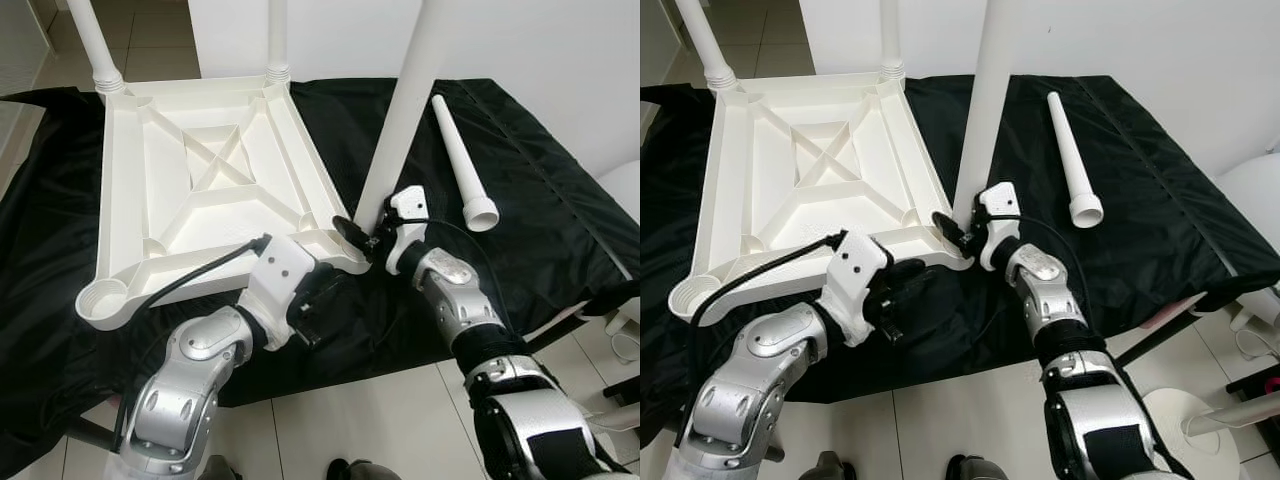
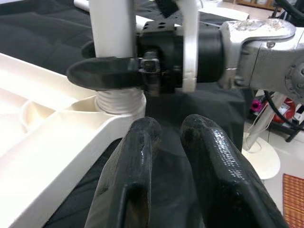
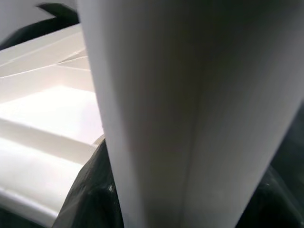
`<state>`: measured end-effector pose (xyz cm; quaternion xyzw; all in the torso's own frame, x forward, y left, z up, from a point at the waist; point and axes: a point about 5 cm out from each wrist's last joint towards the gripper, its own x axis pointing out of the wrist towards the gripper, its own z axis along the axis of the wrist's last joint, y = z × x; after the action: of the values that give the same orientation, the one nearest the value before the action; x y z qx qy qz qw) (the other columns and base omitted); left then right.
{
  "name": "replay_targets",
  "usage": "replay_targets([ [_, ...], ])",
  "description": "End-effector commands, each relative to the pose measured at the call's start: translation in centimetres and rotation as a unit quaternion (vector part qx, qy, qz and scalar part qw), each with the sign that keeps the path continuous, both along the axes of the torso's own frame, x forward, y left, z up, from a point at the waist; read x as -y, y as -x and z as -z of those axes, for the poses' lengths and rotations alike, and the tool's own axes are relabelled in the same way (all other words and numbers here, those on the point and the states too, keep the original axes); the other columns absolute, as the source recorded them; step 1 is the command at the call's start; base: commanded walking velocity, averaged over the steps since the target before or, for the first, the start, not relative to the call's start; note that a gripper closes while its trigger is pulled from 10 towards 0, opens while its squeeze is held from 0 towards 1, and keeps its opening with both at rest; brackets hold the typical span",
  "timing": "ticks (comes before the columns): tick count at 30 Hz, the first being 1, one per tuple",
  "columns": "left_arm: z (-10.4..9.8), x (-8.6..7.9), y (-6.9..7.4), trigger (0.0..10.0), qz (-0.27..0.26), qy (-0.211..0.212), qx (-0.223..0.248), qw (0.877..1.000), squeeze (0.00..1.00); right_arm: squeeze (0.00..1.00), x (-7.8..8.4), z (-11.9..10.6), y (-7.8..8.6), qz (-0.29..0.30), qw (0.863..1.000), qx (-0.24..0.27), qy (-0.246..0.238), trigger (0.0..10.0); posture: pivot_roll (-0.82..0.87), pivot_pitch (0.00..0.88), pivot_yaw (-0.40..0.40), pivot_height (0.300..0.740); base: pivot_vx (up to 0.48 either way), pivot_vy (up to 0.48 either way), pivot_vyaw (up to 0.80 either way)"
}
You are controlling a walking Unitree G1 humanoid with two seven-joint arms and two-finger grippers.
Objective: Building children table
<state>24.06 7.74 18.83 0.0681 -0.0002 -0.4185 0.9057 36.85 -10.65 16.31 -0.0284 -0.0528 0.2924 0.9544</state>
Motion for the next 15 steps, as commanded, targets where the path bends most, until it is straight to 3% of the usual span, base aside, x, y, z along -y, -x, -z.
replay_targets([
  [1,-0.1,-0.1,0.0,10.0,-0.041,0.006,0.010,0.999,0.00,0.00,0.3,1.4,0.1,0.049,0.998,-0.038,0.006,10.0,0.03,0.094,-0.043,0.740,0.000,0.000,0.00],
  [5,0.0,-0.1,0.1,10.0,-0.041,0.006,0.009,0.999,0.00,0.00,0.1,1.7,0.3,0.120,0.991,-0.054,-0.017,10.0,0.03,0.097,-0.049,0.740,0.000,0.000,0.00],
  [8,0.1,-0.1,0.1,10.0,-0.043,0.007,0.007,0.999,0.00,0.00,-0.2,2.3,1.3,0.243,0.967,-0.062,-0.032,10.0,0.03,0.100,-0.053,0.740,0.000,0.000,0.00],
  [12,0.1,-0.2,0.1,10.0,-0.044,0.007,0.006,0.999,0.00,0.00,-0.4,2.3,1.8,0.283,0.956,-0.063,-0.053,10.0,0.03,0.100,-0.054,0.740,0.000,0.000,0.00],
  [14,0.1,-0.1,0.2,10.0,-0.044,0.011,0.004,0.999,0.00,0.00,-2.2,1.9,2.6,0.277,0.955,-0.055,-0.095,10.0,0.03,0.102,-0.049,0.740,0.000,0.000,0.00],
  [15,0.1,-0.1,0.2,10.0,-0.044,0.011,0.004,0.999,0.00,0.00,-2.2,1.9,2.6,0.277,0.955,-0.055,-0.095,10.0,0.03,0.102,-0.049,0.740,0.000,0.000,0.00],
])
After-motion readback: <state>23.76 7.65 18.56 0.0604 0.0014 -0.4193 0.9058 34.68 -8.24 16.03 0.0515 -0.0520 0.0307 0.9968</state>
